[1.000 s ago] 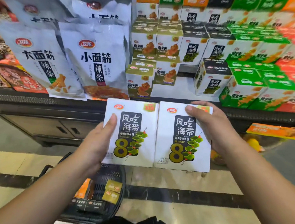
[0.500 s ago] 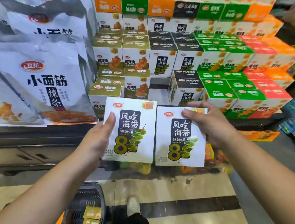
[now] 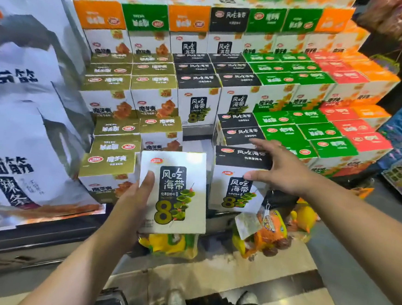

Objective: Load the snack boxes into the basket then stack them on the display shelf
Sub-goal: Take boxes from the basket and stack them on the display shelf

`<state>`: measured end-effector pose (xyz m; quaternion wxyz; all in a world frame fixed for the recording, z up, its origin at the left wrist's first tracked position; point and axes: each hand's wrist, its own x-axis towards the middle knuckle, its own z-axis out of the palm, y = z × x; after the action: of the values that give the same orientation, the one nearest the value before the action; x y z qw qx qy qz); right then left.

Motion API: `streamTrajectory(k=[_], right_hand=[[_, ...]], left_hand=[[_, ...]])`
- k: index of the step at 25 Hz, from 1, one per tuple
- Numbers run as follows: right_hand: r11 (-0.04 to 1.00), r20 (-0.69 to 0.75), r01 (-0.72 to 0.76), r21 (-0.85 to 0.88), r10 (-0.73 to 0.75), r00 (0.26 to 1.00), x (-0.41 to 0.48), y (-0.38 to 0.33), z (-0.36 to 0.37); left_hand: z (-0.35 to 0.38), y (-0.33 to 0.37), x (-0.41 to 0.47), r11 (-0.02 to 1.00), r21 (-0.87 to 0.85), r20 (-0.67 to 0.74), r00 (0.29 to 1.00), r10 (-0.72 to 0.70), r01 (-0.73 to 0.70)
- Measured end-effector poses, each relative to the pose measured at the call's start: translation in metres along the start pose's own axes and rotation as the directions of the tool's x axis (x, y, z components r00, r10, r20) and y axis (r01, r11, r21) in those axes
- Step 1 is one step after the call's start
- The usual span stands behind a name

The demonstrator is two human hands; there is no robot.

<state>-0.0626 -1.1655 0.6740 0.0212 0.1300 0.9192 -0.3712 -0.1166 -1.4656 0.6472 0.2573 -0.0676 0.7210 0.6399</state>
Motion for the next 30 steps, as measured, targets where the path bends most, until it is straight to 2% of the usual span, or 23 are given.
streamTrajectory(k=[4,7,11,16,19,22,26,30], right_hand=[[0.990,0.048,0.094,-0.105,-0.089,0.995,0.033,0.021,-0.008],[0.973,0.055,0.164,-0.160,-0.157,0.986,0.048,0.037,-0.014],[0.955,0.007,0.201,-0.216,-0.204,0.979,0.064,0.057,-0.015],[0.908,0.083,0.305,-0.286,-0.294,0.952,0.078,0.079,-0.013],[0.848,0.050,0.333,-0.412,-0.344,0.938,0.084,0.089,-0.009],[0.793,0.050,0.315,-0.522,-0.340,0.939,0.085,0.095,-0.011],[0.720,0.071,0.308,-0.622,-0.340,0.938,0.085,0.098,-0.013],[0.698,0.106,0.266,-0.665,-0.264,0.959,0.083,0.091,-0.015]], left_hand=[[0.016,-0.002,0.025,0.998,-0.063,-0.070,0.997,-0.026,0.021],[0.031,-0.002,0.031,0.983,-0.169,-0.066,0.994,-0.084,0.071],[0.050,-0.005,0.031,0.999,-0.046,-0.211,0.978,0.001,-0.011],[0.064,-0.008,0.031,0.994,-0.101,-0.227,0.972,-0.062,0.039],[0.071,-0.009,0.032,0.992,-0.119,-0.213,0.974,-0.071,0.046],[0.075,-0.010,0.035,0.985,-0.162,-0.222,0.971,-0.091,0.055],[0.079,-0.012,0.037,0.991,-0.134,-0.235,0.971,-0.046,0.014],[0.079,-0.008,0.042,0.994,-0.112,-0.207,0.978,-0.008,-0.016]])
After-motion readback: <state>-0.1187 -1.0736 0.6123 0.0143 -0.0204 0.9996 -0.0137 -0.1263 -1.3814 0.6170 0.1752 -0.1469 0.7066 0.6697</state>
